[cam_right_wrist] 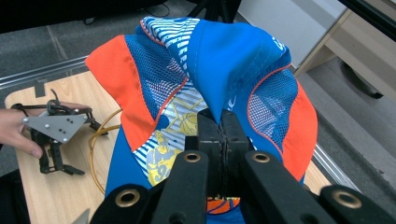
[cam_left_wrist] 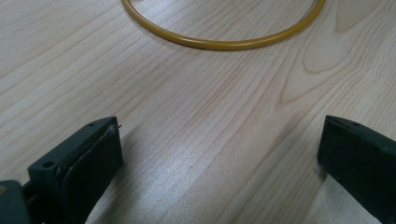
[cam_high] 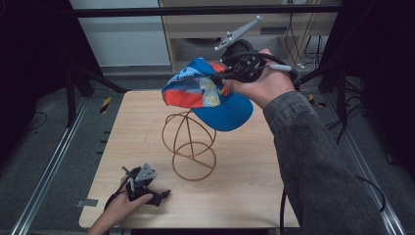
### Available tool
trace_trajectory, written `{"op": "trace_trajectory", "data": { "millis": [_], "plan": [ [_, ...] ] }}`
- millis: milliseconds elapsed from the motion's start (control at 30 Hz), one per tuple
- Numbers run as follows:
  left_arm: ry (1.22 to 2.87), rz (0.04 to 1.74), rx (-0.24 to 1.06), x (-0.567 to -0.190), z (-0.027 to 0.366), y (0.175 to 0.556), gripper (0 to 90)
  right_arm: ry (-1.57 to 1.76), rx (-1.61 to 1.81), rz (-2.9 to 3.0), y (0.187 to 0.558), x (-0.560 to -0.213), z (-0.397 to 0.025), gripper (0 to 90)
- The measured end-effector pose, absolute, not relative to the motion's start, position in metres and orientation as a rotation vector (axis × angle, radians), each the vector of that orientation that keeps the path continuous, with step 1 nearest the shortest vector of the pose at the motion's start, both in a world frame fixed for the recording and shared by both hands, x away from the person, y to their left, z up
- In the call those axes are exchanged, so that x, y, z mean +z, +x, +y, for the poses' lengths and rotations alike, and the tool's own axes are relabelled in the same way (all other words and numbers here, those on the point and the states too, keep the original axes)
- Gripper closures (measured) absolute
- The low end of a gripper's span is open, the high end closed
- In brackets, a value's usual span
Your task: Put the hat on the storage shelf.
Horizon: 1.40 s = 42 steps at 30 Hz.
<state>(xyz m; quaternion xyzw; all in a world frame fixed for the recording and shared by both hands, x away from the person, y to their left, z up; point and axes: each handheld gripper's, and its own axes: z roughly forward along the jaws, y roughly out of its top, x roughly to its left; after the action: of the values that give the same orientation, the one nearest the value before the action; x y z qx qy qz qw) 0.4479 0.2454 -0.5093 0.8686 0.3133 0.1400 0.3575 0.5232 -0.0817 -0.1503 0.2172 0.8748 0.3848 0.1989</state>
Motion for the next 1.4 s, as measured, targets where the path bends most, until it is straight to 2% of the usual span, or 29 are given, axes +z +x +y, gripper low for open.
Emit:
{"op": "trace_trajectory", "data": {
  "millis": [1400],
  "plan": [
    [2.242,0.808,0.361,-0.509,0.245,0.448,0.0,0.511,1.066,2.547,0.519,-0.170,-0.037,89.8]
  ]
}}
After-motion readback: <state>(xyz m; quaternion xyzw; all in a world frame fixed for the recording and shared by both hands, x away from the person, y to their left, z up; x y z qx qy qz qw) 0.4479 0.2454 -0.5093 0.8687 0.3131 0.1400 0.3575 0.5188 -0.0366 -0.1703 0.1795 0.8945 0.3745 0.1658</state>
